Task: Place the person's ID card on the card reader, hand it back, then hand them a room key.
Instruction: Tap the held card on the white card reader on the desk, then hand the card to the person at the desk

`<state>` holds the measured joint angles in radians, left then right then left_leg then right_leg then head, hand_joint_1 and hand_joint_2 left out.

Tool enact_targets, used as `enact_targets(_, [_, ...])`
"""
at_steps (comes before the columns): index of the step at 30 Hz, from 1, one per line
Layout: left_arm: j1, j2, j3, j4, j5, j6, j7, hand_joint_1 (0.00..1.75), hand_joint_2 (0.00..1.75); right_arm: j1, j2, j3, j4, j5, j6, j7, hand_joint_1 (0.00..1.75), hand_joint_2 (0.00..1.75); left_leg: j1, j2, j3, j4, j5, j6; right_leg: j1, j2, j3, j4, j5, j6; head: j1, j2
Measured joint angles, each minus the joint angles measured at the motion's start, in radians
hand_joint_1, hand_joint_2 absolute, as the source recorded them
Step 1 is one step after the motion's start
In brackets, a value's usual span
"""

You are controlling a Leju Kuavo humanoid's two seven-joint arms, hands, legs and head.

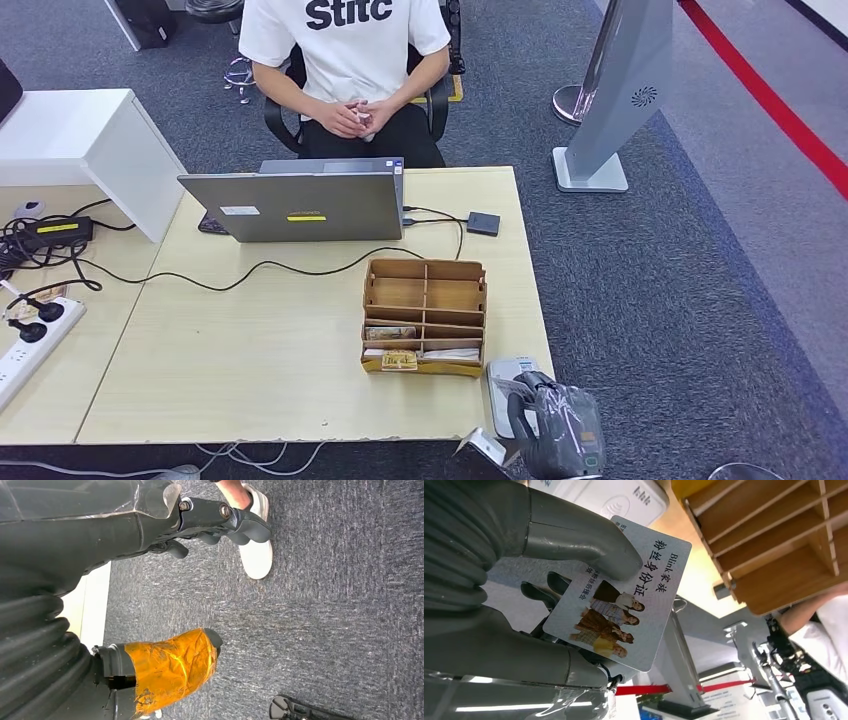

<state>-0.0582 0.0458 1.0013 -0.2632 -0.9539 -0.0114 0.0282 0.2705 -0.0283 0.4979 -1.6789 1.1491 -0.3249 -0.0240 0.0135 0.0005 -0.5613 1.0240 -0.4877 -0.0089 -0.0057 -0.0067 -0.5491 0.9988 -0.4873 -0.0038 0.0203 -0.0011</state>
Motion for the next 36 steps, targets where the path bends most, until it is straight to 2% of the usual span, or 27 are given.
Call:
enact_targets(14, [-0.003,0.004,0.006,0.000,-0.033,-0.008,-0.006,0.00,1.75,-0.033,-0.003,0.017,0.144,0.015,0.049,0.062,1.75,1.75,0.000,0.000,0.000,0.000,0.000,0.000,0.000,0.000,0.000,0.000,0.000,0.000,0.000,0.000])
enact_targets(24, [-0.007,0.005,0.020,0.000,-0.044,-0.011,-0.008,0.00,1.75,-0.058,0.000,0.015,0.231,0.012,0.053,0.067,1.75,1.75,0.000,0.000,0.000,0.000,0.000,0.000,0.000,0.000,0.000,0.000,0.000,0.000,0.000,0.000])
enact_targets(29, [-0.008,0.005,0.025,0.000,-0.045,-0.010,-0.008,0.00,1.75,-0.054,0.001,0.002,0.223,0.018,0.036,0.050,1.75,1.75,0.000,0.000,0.000,0.000,0.000,0.000,0.000,0.000,0.000,0.000,0.000,0.000,0.000,0.000])
enact_targets(36, [-0.008,0.005,0.041,0.000,-0.044,-0.008,-0.007,0.00,1.75,-0.031,0.001,-0.011,0.119,0.019,0.012,0.022,1.75,1.75,0.000,0.000,0.000,0.000,0.000,0.000,0.000,0.000,0.000,0.000,0.000,0.000,0.000,0.000])
